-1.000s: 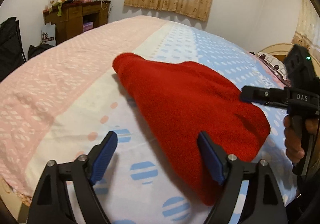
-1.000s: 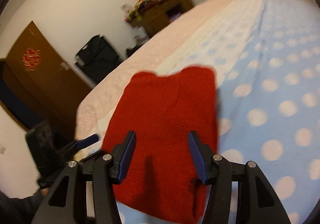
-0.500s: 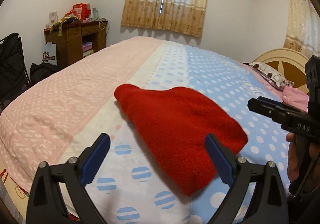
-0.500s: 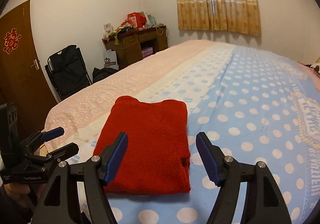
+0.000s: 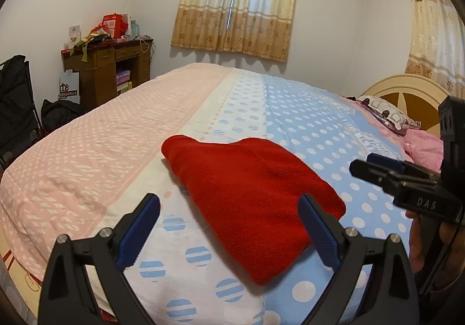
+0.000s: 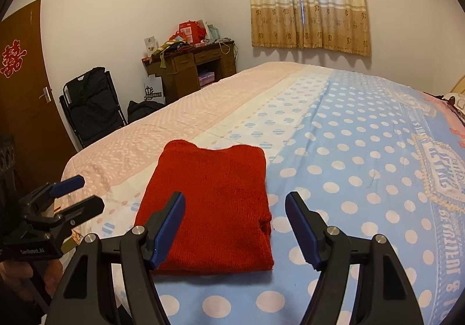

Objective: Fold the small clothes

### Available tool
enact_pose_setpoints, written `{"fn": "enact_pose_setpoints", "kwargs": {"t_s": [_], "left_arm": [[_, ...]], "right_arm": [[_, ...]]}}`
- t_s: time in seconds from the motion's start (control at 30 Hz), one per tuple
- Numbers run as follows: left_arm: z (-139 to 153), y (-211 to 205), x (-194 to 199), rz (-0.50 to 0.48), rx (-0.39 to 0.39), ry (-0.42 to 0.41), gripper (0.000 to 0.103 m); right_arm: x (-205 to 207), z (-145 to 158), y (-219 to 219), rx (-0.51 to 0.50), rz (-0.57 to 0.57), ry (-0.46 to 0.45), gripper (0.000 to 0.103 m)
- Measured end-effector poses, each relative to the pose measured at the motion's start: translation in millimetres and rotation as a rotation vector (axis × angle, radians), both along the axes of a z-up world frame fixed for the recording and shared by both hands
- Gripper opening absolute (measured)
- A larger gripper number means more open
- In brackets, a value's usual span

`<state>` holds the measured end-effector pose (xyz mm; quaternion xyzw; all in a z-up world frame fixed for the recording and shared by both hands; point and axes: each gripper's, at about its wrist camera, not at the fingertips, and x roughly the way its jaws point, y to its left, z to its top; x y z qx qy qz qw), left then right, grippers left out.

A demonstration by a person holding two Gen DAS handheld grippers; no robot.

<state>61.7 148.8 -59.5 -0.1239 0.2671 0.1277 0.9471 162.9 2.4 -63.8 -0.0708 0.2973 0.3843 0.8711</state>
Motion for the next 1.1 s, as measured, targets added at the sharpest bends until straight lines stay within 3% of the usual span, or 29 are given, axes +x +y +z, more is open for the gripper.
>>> {"fn": "enact_pose_setpoints", "kwargs": {"t_s": [1.1], "left_arm": [[7.3, -10.5, -2.9, -0.015, 0.045, -0.019, 0.098]], "right_arm": [[-7.7, 7.6, -8.6, 0.037, -0.008, -0.006, 0.073]]}}
